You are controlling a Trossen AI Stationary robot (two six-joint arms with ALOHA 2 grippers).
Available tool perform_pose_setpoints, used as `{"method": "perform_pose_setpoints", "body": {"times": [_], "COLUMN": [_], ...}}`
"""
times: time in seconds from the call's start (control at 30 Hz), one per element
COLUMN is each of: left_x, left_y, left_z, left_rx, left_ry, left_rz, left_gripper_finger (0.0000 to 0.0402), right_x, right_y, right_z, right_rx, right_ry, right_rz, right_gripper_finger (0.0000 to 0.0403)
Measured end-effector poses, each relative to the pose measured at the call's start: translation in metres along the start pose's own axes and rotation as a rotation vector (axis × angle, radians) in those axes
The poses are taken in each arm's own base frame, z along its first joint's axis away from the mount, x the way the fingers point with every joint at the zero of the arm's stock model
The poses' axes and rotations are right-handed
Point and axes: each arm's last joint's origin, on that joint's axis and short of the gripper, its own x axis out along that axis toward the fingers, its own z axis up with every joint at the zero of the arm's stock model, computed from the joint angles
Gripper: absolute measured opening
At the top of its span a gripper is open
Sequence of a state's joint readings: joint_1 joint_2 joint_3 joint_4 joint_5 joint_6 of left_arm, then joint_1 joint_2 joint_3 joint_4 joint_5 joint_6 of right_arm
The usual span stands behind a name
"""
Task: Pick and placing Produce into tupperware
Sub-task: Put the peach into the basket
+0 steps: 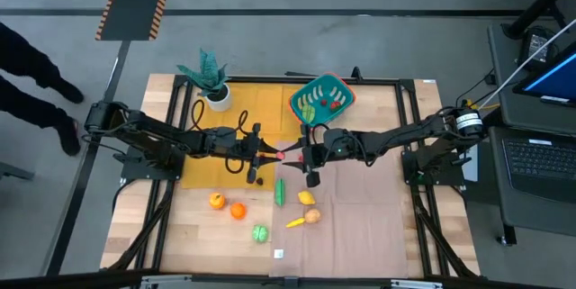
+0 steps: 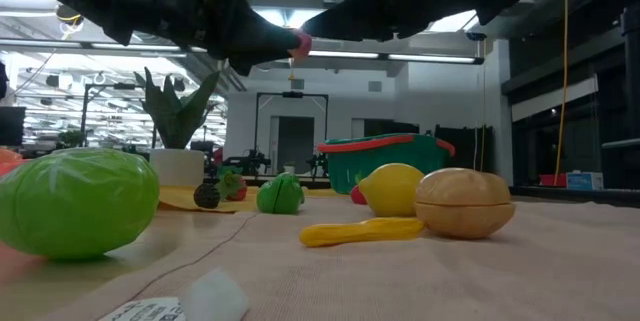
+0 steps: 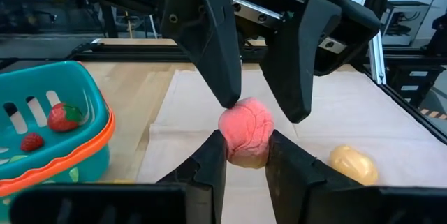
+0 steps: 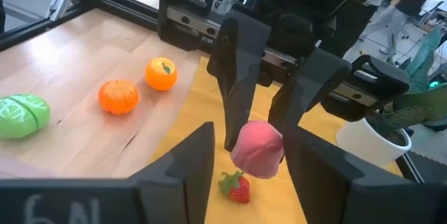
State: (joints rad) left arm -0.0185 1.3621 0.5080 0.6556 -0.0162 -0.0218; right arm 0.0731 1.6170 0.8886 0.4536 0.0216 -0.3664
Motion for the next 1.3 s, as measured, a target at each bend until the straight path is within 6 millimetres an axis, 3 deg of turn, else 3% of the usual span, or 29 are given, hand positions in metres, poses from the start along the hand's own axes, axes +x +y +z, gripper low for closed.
{"method": "perform_pose_setpoints", "body": {"times": [0.67,1.0,1.3], "left_x": [-0.0001,-0.0002,-0.0002], "left_y": [-0.0002,-0.0012,-0.0013], "left_z": [0.0001,0.0007,-0.0001], "left_rx": [0.005,0.007,0.007], "left_ry": [0.0,-0.005,0.003], "left_rz": [-0.001,-0.032,-0.035], "left_gripper_finger": [0.0081,0.0069,0.0073], "right_x": [0.0065,0.0065,0.0064], "right_y": [-0.0035,-0.0069,-0.0073], "right_z": [-0.0087,-0.0099,-0.0093], "right_rx": [0.014,0.026,0.028], "right_ry": [0.015,0.009,0.001], "right_rz": [-0.016,-0.018,-0.022], "right_gripper_finger": [0.0165,0.0115,0.0112]}}
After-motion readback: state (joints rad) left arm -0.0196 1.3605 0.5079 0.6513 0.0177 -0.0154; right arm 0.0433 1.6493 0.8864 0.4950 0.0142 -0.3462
